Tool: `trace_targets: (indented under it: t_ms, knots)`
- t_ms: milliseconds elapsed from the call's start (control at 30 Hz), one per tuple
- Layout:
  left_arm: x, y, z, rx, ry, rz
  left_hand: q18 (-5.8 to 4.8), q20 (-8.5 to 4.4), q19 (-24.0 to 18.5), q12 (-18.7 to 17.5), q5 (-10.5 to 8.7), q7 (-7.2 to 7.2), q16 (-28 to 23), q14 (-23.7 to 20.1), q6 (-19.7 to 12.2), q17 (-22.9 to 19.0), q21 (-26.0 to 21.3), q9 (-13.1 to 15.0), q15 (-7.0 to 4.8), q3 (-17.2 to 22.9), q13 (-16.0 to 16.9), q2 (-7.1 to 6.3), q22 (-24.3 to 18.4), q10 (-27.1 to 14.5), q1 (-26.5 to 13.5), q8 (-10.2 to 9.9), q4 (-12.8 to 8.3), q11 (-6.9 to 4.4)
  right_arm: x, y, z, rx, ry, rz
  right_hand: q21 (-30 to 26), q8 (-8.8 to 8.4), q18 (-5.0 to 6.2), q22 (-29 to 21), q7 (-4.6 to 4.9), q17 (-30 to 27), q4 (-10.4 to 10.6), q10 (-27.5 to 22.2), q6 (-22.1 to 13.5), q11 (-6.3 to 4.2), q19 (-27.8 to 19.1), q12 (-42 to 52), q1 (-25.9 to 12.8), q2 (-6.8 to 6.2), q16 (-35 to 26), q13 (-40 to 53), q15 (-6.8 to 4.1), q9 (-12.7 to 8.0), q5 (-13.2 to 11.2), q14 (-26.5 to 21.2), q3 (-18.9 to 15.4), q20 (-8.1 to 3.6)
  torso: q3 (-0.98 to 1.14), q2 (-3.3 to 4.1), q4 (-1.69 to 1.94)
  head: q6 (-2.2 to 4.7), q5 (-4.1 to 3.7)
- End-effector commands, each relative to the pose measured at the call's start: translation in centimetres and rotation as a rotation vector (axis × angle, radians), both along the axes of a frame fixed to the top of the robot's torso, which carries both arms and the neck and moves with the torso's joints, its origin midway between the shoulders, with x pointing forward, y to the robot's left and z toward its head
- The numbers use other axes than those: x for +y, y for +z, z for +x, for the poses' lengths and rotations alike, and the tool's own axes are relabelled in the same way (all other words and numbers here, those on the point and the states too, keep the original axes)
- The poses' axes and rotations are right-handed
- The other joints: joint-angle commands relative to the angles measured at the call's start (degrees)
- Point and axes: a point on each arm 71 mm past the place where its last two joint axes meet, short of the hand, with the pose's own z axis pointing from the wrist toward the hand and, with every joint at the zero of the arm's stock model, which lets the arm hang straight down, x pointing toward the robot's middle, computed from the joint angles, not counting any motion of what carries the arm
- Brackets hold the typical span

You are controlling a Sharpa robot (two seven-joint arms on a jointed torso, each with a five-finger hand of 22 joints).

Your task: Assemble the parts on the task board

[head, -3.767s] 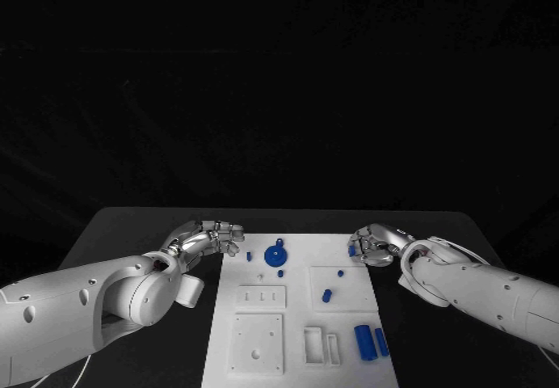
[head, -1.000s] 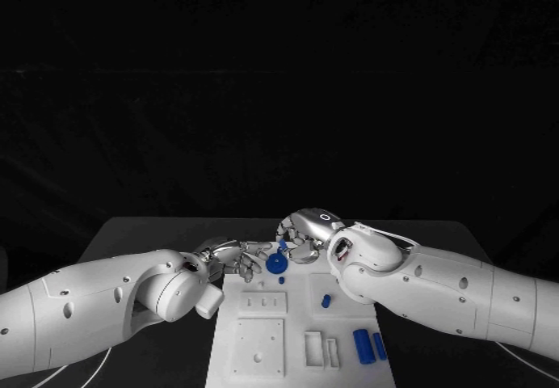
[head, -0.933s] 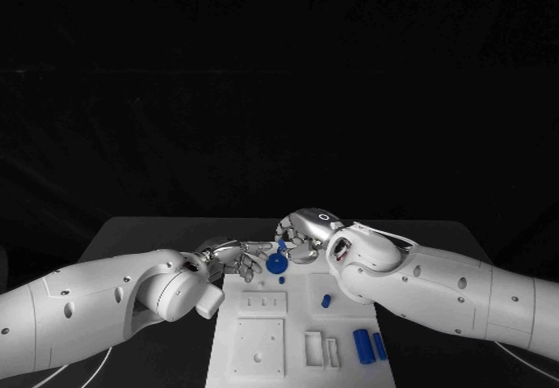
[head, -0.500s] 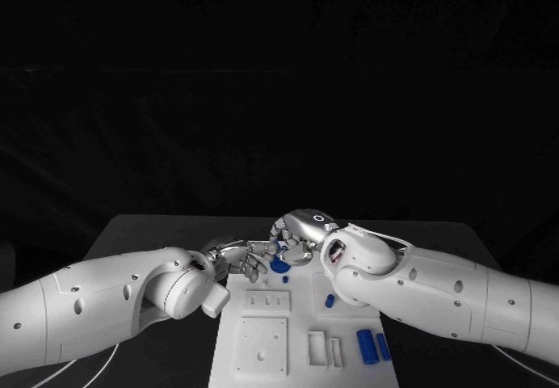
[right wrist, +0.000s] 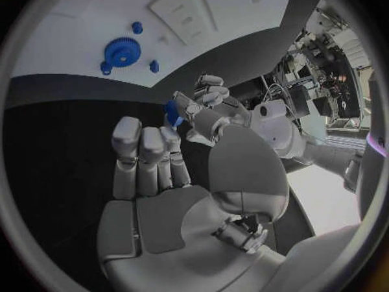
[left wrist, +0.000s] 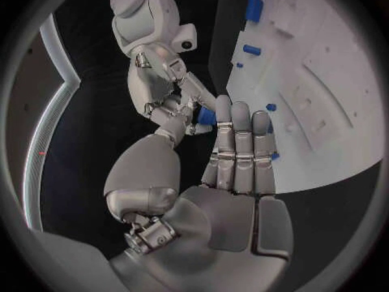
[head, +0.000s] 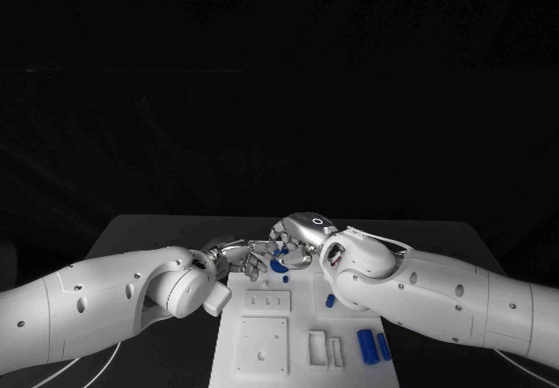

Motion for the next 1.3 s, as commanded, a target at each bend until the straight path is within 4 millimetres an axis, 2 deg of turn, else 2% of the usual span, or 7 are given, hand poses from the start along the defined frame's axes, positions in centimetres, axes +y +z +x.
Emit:
trace_targets:
  t_ms: [33, 767, 1133, 1300]
  knots:
    - [-0.2, 0.2, 0.0, -0.016, 0.001, -0.001, -0.15, -2.46, -0.34, 0.79, -0.29, -0.05, 0.73, 0.05, 0.13, 0.0, 0.62, -0.1, -0.21, -0.11, 0.44, 0.61, -0.08, -0.23, 0.13, -0.26, -0.56, -0.1, 0.3, -0.3, -0.2, 0.003, 0.008, -0.016, 0.09, 1.49, 4.83, 0.67, 1.49, 0.06, 0.0, 0.44, 1.91, 0.08, 0.17, 0.04, -0.04, 0.31, -0.07, -0.09, -0.26, 2.87, -0.01, 0.04, 0.24, -0.37, 0.06, 0.03, 0.02, 0.32, -0.03]
    - [-0.9, 0.2, -0.1, -0.011, -0.026, -0.008, -0.38, -2.79, -0.56, 2.21, -0.22, -0.28, 1.84, 0.04, 1.02, -0.03, 1.55, -0.3, -0.49, -0.01, 2.02, 3.12, -0.33, -0.75, 1.65, -0.18, -2.66, -0.35, 1.4, -1.3, -0.5, 0.029, 0.022, -0.011, 0.07, 1.48, 4.83, 0.65, 1.5, 0.08, -0.08, 0.45, 1.9, 0.09, 0.21, 0.0, -0.12, 0.33, -0.1, -0.12, -0.26, 2.92, -0.01, 0.07, 0.32, -0.37, -0.02, 0.08, 0.03, 0.02, 0.15]
    - [-0.8, 0.2, -0.1, -0.013, -0.032, 0.001, -0.57, -3.01, -0.65, 3.06, -0.05, -0.55, 2.66, 0.09, 2.09, -0.11, 2.34, -0.39, -0.69, 0.34, 3.11, 5.65, -0.54, -0.93, 3.29, 0.07, -5.37, -0.6, 1.2, -1.6, -0.4, 0.033, 0.012, -0.012, 0.06, 1.47, 4.83, 0.64, 1.5, 0.08, -0.11, 0.46, 1.88, 0.09, 0.23, -0.01, -0.16, 0.36, -0.12, -0.13, -0.26, 2.93, -0.01, 0.08, 0.36, -0.37, -0.04, 0.07, 0.01, -0.13, 0.2]
    - [-0.6, 0.1, -0.1, -0.013, -0.028, 0.005, -0.72, -3.03, -0.8, 3.28, 0.7, -0.63, 2.92, 0.02, 2.63, -0.25, 2.61, -0.45, -0.7, 0.72, 3.53, 6.79, -0.74, -1.11, 3.75, 0.18, -6.46, -0.67, 1.0, -1.6, -0.3, 0.033, 0.008, -0.013, 0.05, 1.46, 4.83, 0.63, 1.5, 0.09, -0.14, 0.48, 1.88, 0.09, 0.24, 0.0, -0.18, 0.36, -0.13, -0.13, -0.26, 2.95, -0.01, 0.08, 0.38, -0.37, -0.04, 0.08, 0.0, -0.22, 0.24]
